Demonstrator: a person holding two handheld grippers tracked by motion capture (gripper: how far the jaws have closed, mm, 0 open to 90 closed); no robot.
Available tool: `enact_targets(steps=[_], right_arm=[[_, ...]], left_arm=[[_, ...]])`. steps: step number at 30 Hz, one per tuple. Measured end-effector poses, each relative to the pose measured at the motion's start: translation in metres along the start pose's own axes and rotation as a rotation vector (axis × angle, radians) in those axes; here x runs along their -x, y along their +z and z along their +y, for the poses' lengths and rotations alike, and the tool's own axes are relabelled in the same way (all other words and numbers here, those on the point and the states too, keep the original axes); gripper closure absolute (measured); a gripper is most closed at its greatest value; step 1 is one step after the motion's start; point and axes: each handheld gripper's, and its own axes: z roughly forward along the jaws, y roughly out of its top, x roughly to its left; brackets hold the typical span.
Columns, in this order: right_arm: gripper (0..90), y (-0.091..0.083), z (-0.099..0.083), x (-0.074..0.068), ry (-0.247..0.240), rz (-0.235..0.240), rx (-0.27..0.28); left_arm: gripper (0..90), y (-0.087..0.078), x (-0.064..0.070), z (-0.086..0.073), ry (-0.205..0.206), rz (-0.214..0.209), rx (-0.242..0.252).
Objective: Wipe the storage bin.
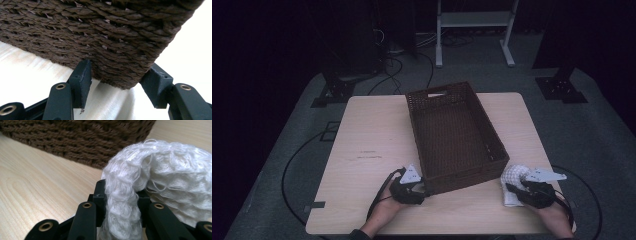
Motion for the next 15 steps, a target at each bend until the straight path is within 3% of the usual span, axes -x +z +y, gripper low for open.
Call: enact_targets(steps=[8,15], right_arm=[[69.6,0.019,0.005,-0.002,0.006,0.049,-0.016],[69.6,0.016,0.009,-0.006,0.002,0.05,0.006]], left_arm=[[40.7,0.001,0.002,-0.004,0.015,0.009,0.012],[39.5,0.003,0.004,-0.005,0.056,0.03,0.002]])
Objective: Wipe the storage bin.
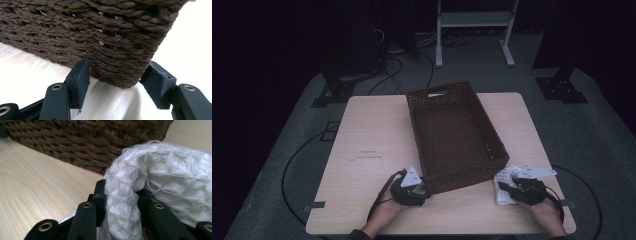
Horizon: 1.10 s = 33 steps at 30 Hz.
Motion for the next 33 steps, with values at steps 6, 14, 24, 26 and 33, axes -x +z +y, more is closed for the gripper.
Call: enact_targets(steps=[6,14,24,26,33], right_arm=[[69.6,-0.009,0.012,-0.006,-0.029,0.001,0.061],[69.6,-0.03,0.029,-0.012,-0.054,-0.007,0.142],[69.6,-0.016,0.027,-0.018,-0.075,0.032,0.114],[69.6,-0.009,0.024,-0.019,-0.073,0.042,0.09],[69.6,0.014,0.015,-0.02,-0.068,0.068,0.006]], left_arm=[[37.5,0.005,0.0,-0.004,-0.019,0.008,-0.034],[37.9,0.006,0.0,-0.005,-0.022,0.008,-0.029],[38.3,0.006,0.0,-0.005,-0.027,0.007,-0.028],[38.3,0.006,0.0,-0.005,-0.027,0.007,-0.028],[38.4,0.007,0.001,-0.004,-0.039,0.008,-0.021]])
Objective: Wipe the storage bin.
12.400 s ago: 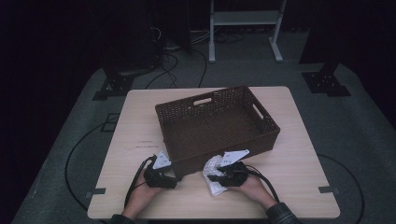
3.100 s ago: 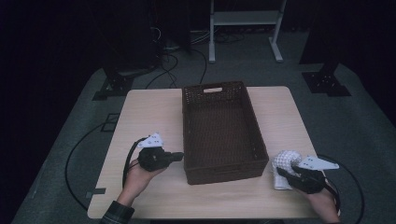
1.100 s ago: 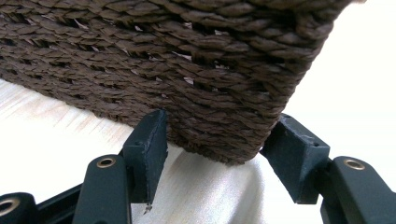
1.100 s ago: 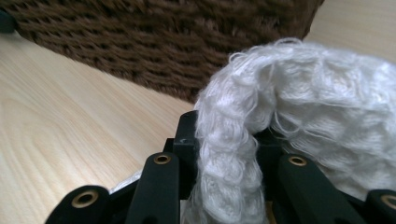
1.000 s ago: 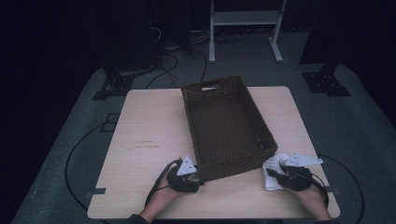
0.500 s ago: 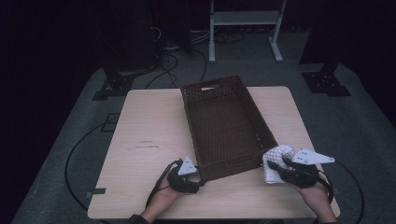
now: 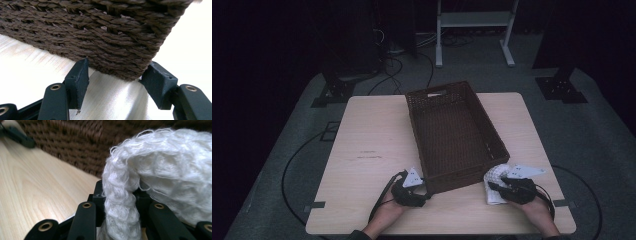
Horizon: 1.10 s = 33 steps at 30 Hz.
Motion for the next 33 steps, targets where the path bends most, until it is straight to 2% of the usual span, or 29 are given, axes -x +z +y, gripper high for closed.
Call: enact_targets(steps=[4,8,14,20,22,24,29,33], right_arm=[[69.4,0.01,-0.005,-0.003,-0.002,0.016,-0.037],[69.3,0.007,-0.002,-0.004,-0.006,0.014,-0.03],[69.3,-0.012,0.016,-0.013,-0.04,0.011,0.064],[69.3,-0.023,0.028,-0.02,-0.073,0.009,0.103],[69.3,-0.033,0.036,-0.024,-0.091,0.016,0.152],[69.3,-0.035,0.039,-0.026,-0.096,0.022,0.162],[69.4,-0.025,0.032,-0.025,-0.088,0.035,0.136],[69.3,-0.008,0.022,-0.027,-0.086,0.059,0.071]], left_arm=[[38.4,0.0,0.0,0.0,0.001,0.0,0.0],[38.2,0.0,0.0,0.0,0.01,0.001,-0.007],[38.2,0.0,0.0,0.0,0.011,0.002,-0.007],[38.3,0.0,0.0,0.0,0.009,0.003,-0.006],[38.3,0.0,0.0,0.0,0.009,0.003,-0.007],[38.4,0.0,0.0,0.0,0.009,0.003,-0.007],[38.3,0.0,0.0,0.0,0.009,0.004,-0.006],[38.6,0.0,0.001,0.0,0.006,0.004,-0.004]])
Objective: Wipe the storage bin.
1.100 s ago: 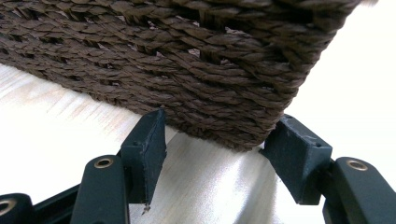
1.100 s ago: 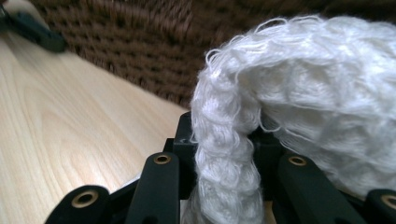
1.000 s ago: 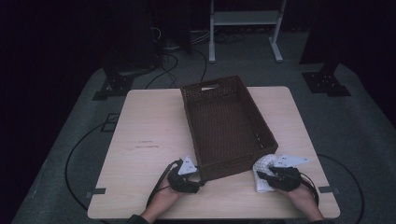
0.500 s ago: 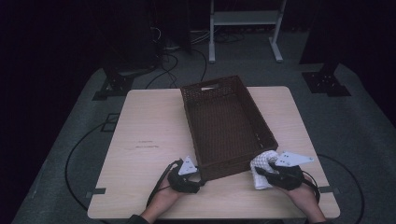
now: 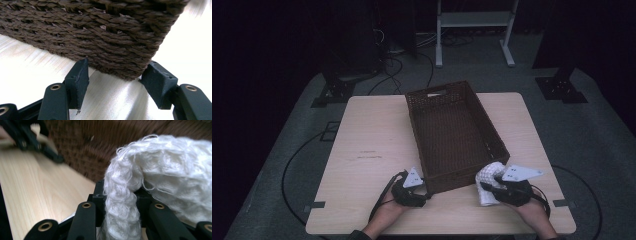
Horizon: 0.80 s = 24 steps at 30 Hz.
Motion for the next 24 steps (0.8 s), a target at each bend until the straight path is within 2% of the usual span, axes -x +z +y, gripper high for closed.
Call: enact_targets(steps=[6,10,15,24], right_arm=[[69.3,0.026,-0.011,-0.004,-0.008,0.035,-0.103],[69.3,0.034,-0.016,-0.005,0.002,0.051,-0.126],[69.3,0.032,-0.013,-0.006,0.008,0.061,-0.11],[69.3,0.01,0.017,-0.02,-0.043,0.079,0.025]], left_arm=[[38.6,0.0,0.0,0.0,0.0,0.0,0.0],[38.6,0.0,0.0,0.0,0.0,0.0,0.0],[38.7,0.0,0.0,0.0,0.0,0.0,0.0],[38.8,0.0,0.0,0.0,0.0,0.0,0.0]])
